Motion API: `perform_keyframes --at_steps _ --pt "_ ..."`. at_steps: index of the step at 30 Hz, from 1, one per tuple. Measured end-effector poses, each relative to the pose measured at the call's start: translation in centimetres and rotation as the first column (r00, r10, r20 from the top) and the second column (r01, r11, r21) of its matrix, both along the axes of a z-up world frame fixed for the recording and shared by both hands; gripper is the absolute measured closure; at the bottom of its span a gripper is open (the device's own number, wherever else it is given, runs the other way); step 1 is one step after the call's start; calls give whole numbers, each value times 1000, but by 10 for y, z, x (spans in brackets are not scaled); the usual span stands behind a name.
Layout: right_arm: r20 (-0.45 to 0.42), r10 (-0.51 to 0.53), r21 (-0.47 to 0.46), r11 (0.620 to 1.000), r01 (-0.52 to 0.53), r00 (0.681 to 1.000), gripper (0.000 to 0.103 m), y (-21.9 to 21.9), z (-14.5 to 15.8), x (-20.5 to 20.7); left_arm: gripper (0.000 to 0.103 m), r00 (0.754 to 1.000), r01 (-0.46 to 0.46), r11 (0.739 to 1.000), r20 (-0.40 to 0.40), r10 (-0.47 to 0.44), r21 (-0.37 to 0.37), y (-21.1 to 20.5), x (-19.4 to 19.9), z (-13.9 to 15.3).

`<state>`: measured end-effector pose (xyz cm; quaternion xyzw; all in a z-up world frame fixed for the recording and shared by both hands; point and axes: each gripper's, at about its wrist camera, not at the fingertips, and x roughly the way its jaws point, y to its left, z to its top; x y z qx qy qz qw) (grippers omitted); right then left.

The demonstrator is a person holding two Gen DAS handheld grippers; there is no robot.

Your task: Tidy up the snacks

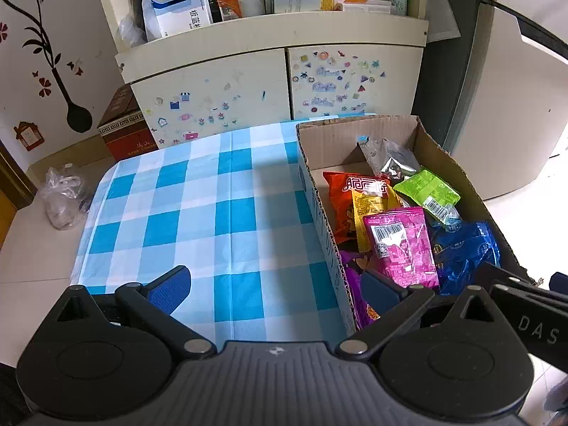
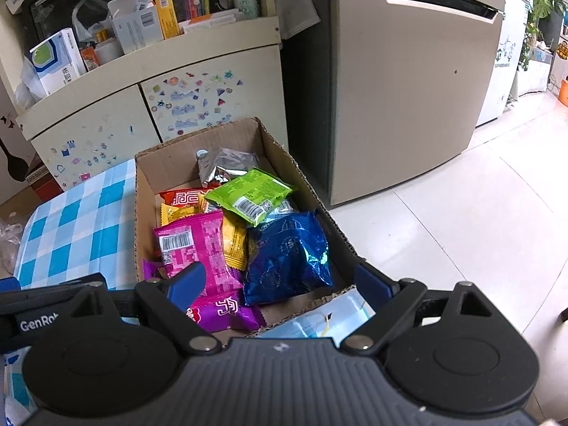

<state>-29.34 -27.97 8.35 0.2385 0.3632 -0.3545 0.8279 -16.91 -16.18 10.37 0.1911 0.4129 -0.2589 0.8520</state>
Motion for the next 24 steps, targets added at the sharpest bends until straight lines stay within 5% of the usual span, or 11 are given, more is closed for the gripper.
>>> perform_keyframes --at_steps 24 --pt "-1 -14 6 1000 14 1000 12 -2 -2 3 0 1000 16 1000 -5 -16 3 -6 2 -5"
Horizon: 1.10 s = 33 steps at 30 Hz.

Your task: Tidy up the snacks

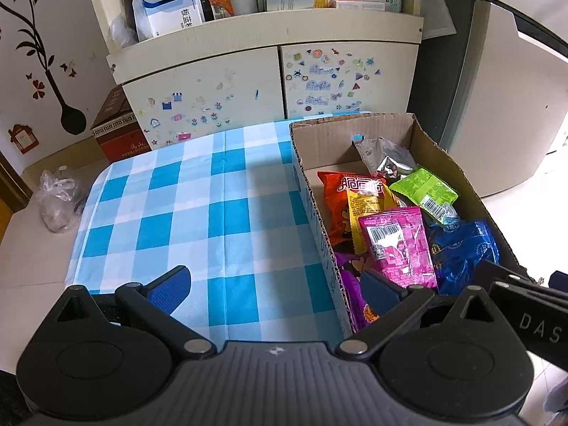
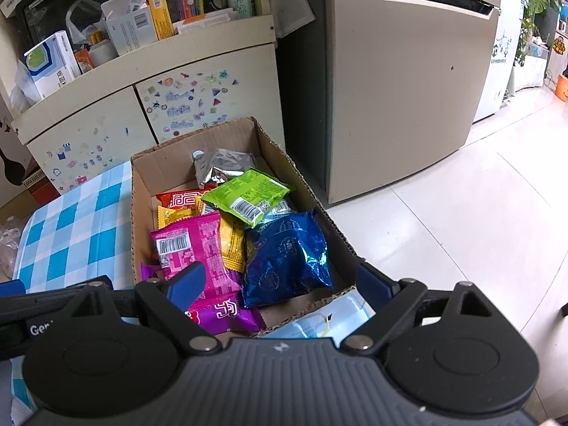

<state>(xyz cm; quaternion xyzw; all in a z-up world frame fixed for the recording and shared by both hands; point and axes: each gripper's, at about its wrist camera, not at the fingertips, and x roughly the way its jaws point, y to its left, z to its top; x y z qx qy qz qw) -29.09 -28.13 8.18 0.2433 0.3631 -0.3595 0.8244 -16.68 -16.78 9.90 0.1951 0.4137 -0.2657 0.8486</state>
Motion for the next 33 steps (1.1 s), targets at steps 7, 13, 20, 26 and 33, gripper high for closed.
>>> perform_keyframes --at_steps 7,13,20,26,33 --pt "-6 1 -6 1000 -1 1000 12 0 0 1 0 1000 2 1000 -19 -2 -4 0 2 -3" --pt "-13 7 -8 1000 -8 1000 12 1 -2 4 0 999 3 1000 -33 -3 2 1 4 -5" --pt "-19 33 -10 999 -33 999 11 6 -5 11 0 999 -1 1000 -36 1 10 8 9 -7" --pt "-35 81 -22 996 -82 996 11 15 -7 21 0 999 -15 1000 -39 16 16 21 15 -10" --pt "-34 144 -7 989 -145 989 11 28 -11 31 0 998 -39 999 -47 40 17 43 21 -13"
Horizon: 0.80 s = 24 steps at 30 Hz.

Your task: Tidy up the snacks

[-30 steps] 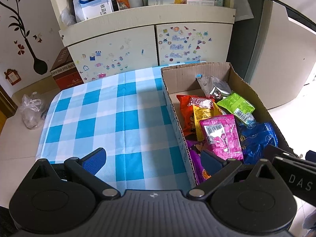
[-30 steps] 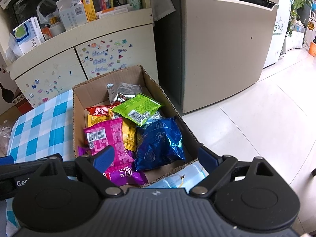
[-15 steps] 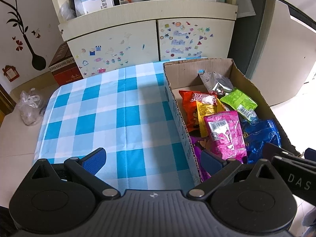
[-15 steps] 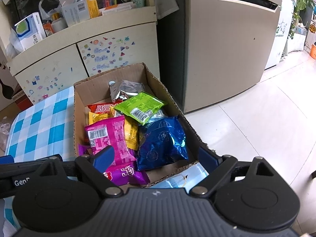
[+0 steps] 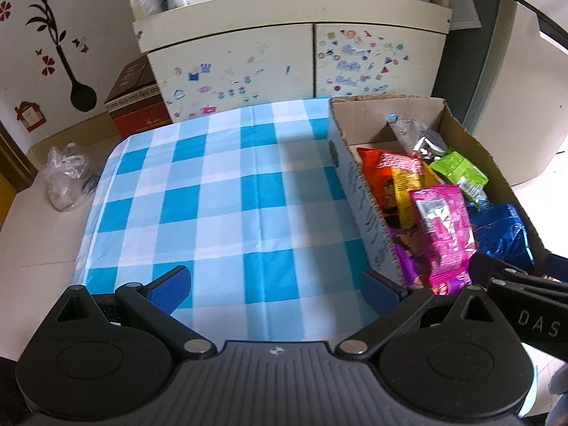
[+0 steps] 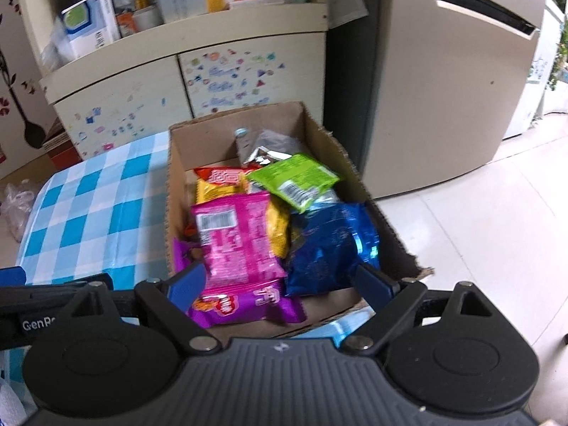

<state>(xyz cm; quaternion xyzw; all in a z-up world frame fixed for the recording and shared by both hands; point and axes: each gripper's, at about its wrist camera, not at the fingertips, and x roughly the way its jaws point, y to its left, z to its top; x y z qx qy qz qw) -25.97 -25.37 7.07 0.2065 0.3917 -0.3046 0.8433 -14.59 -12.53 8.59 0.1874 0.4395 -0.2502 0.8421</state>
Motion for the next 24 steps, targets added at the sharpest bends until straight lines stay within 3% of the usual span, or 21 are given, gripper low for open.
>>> perform_keyframes --at_steps 12,24 --pt "5 148 -82 986 -147 989 11 54 -9 21 0 999 -49 999 -15 50 11 59 9 -9" --pt "83 257 -122 962 -246 963 11 107 -12 26 0 995 -97 995 -2 97 -13 123 39 -8"
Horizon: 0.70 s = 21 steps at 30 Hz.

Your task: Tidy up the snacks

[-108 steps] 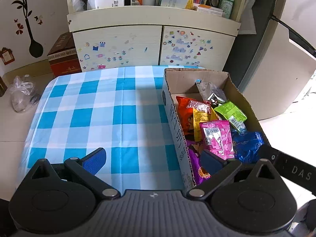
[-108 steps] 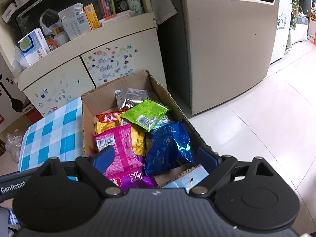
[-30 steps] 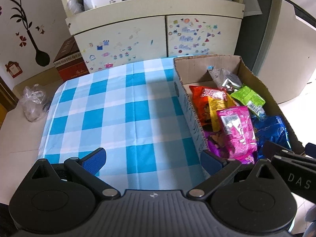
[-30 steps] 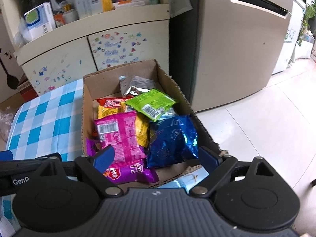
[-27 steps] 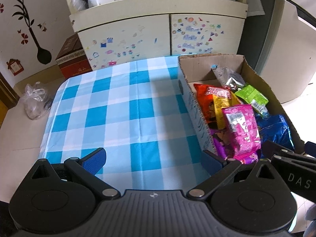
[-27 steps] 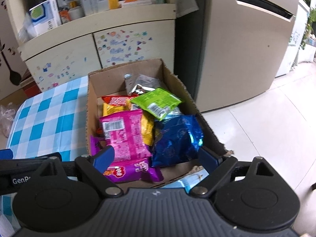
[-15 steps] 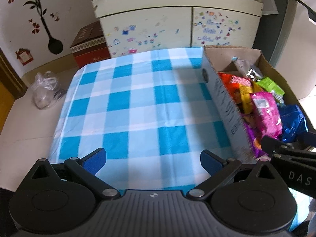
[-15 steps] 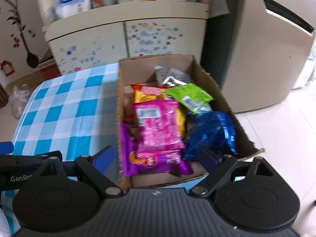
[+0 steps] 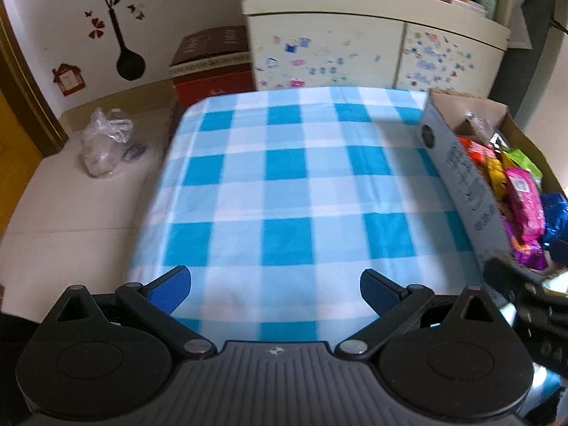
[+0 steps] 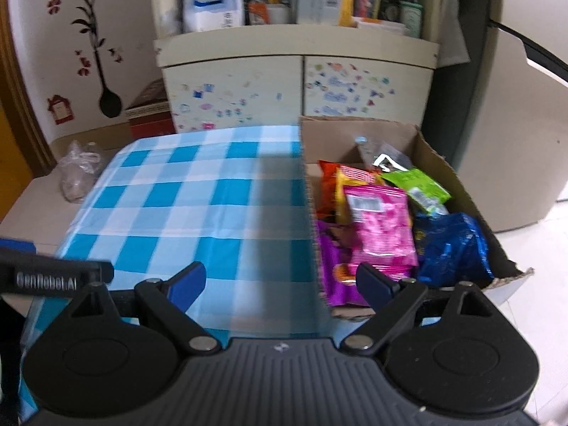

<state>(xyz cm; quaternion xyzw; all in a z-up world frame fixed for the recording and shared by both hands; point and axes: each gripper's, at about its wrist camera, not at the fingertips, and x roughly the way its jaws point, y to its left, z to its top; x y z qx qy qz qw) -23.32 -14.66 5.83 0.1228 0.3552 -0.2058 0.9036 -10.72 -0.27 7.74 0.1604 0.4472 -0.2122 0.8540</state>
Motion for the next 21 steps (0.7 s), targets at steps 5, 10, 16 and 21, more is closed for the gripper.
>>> perform_keyframes --at_steps 5,10,16,21 --pt "-9 79 5 997 -79 997 12 22 -12 10 0 1000 10 1000 14 -10 -16 13 19 4" --pt "-68 138 -5 990 -138 988 12 39 -36 30 0 999 53 998 14 -52 -31 9 31 6" --pt "-97 97 21 995 -95 991 12 34 -68 49 0 997 80 994 9 -80 -71 0 43 4" --pt "-103 83 2 997 -83 991 12 31 -82 64 0 997 68 991 -36 -72 -113 2 50 -4"
